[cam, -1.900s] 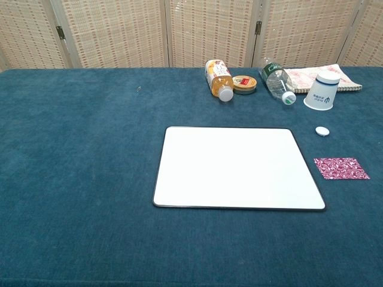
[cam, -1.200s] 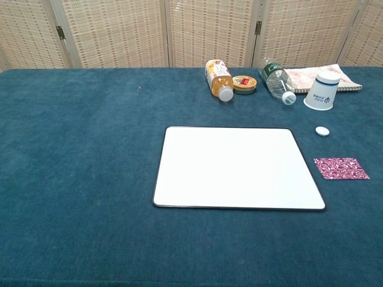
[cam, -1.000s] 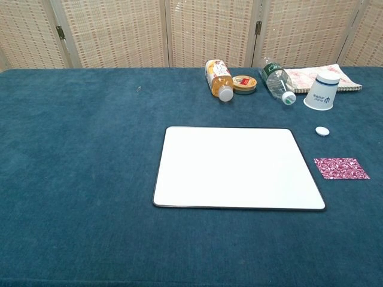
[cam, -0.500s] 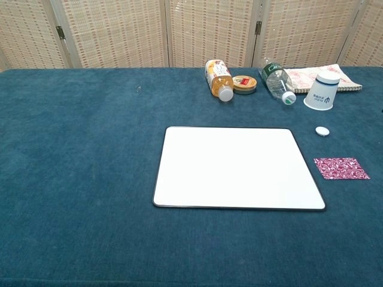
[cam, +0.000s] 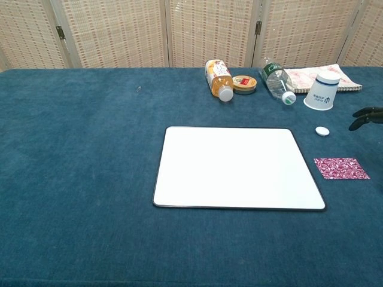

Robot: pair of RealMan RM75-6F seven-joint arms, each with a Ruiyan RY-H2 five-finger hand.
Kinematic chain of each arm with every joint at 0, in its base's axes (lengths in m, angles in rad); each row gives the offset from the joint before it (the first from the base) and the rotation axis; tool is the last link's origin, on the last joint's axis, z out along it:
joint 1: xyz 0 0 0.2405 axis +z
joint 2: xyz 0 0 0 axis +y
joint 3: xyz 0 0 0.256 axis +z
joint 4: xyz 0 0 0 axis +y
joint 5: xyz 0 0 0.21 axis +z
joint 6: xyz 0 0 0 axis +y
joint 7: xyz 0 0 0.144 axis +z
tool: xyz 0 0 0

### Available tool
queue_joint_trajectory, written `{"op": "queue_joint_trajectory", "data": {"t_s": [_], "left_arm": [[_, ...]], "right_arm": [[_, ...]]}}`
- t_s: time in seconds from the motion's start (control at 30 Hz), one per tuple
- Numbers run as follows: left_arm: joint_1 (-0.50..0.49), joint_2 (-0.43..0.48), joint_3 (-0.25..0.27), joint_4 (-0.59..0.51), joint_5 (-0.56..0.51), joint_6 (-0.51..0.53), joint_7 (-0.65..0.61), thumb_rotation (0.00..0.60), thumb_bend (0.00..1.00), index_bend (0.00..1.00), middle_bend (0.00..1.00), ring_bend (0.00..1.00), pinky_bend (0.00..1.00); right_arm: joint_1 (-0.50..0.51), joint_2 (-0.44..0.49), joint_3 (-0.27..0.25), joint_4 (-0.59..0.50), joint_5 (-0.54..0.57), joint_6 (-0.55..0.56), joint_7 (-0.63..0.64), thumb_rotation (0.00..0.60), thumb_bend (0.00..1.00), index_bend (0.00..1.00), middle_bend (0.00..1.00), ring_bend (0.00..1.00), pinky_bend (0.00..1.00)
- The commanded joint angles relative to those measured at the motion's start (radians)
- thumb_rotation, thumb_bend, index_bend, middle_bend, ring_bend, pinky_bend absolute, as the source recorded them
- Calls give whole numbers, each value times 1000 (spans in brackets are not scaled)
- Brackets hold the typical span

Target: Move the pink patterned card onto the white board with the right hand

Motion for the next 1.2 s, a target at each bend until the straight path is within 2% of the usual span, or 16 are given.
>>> {"op": "queue_joint_trajectory", "data": {"t_s": [0.03, 0.3, 0.63, 1.2], "left_arm": [[1, 2, 1, 2, 4, 3, -8, 600, 340, 107, 84, 75, 231], [3, 7, 5, 7, 16, 15, -33, 600, 340, 107, 84, 75, 231], [5, 11, 8, 14, 25, 24, -58, 600, 340, 107, 84, 75, 231], [2, 12, 6, 24, 17, 18, -75, 600, 340, 107, 84, 75, 231]], "right_arm": [[-5, -17, -6, 4, 1, 17, -14, 600, 195, 173, 0, 0, 0], [-19, -63, -22, 19, 23, 42, -51, 600, 193, 190, 0, 0, 0], [13, -102, -9, 68, 79, -8, -68, 600, 192, 246, 13, 0, 0], [62, -144, 3, 109, 123, -59, -78, 600, 191, 266, 18, 0, 0]]}}
